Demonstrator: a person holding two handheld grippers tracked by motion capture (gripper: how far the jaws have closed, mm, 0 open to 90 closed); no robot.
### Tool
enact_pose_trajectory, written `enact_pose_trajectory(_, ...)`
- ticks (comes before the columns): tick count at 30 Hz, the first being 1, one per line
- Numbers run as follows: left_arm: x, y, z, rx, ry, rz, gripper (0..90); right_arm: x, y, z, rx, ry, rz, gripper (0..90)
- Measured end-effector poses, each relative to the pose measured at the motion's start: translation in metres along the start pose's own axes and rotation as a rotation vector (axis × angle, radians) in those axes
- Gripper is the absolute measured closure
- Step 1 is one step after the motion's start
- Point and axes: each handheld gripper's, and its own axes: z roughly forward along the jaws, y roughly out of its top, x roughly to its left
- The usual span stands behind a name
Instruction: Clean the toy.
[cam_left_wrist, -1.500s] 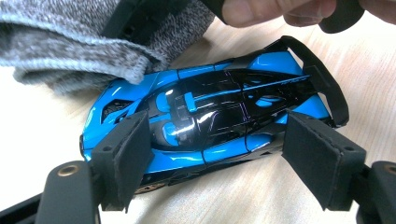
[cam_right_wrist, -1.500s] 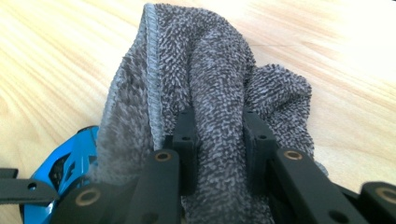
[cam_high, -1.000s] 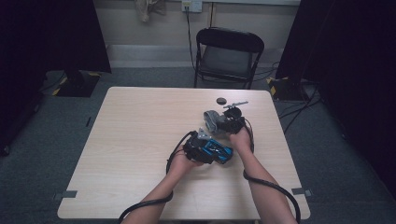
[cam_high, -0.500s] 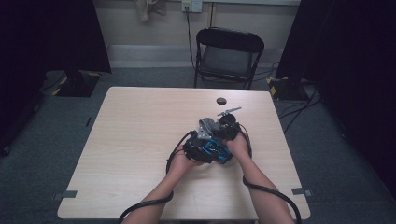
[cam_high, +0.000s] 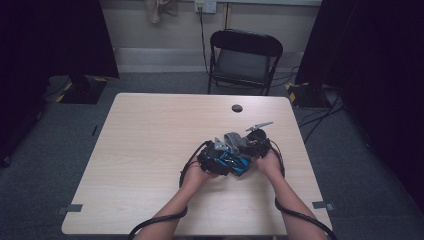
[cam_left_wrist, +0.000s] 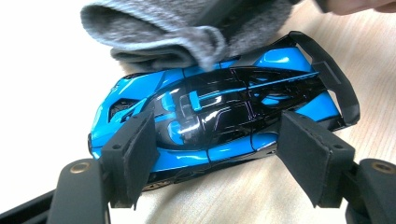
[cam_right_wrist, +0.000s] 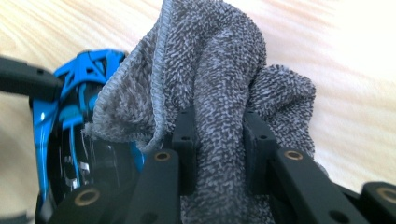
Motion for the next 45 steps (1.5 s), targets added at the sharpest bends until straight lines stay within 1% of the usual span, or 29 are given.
enact_pose_trajectory(1,0.000,0.000,-0.001,0.007,0.001,-0.002,28.8,-0.002,-0.002,-0.002,-0.001,0.003,0.005,71.1)
enact_pose_trajectory(3,0.001,0.000,0.000,0.001,-0.002,-0.005,29.3,-0.005,-0.008,-0.007,0.000,0.008,0.018,71.1)
enact_pose_trajectory(9,0.000,0.001,0.000,0.004,0.001,-0.002,29.5,-0.011,-0.020,-0.018,0.003,0.003,0.013,71.0)
enact_pose_trajectory(12,0.000,0.001,0.000,0.009,0.004,0.019,29.4,-0.013,-0.026,-0.024,0.000,0.003,0.014,70.8)
enact_pose_trajectory(14,-0.001,0.001,0.000,0.015,0.001,0.014,29.4,-0.014,-0.029,-0.027,-0.002,-0.001,0.017,70.8)
enact_pose_trajectory(18,-0.001,0.001,0.000,0.017,0.002,0.020,29.4,-0.017,-0.036,-0.031,-0.006,-0.003,0.023,70.7)
enact_pose_trajectory(21,-0.002,0.001,0.000,0.017,0.002,0.027,29.4,-0.020,-0.039,-0.035,0.004,-0.022,0.013,70.7)
enact_pose_trajectory(27,-0.002,0.001,0.000,0.020,0.004,0.029,29.6,-0.027,-0.046,-0.043,0.027,-0.033,0.000,70.8)
enact_pose_trajectory(29,-0.002,0.001,0.000,0.014,0.004,0.030,29.6,-0.030,-0.048,-0.046,0.029,-0.042,0.003,70.6)
enact_pose_trajectory(31,-0.002,0.000,0.000,0.009,0.004,0.033,29.6,-0.034,-0.048,-0.051,0.020,-0.052,0.016,70.5)
enact_pose_trajectory(34,-0.002,0.000,0.000,0.013,0.008,0.044,29.5,-0.037,-0.045,-0.055,0.001,-0.060,0.032,70.5)
enact_pose_trajectory(38,-0.002,0.000,0.000,0.014,0.007,0.044,29.5,-0.038,-0.033,-0.058,-0.028,-0.061,0.049,70.4)
enact_pose_trajectory(41,-0.003,0.000,0.000,0.009,0.006,0.039,29.5,-0.036,-0.020,-0.055,-0.045,-0.061,0.059,70.5)
enact_pose_trajectory(45,-0.004,-0.002,0.000,0.003,0.010,0.057,29.2,-0.026,-0.005,-0.045,-0.055,-0.063,0.051,70.4)
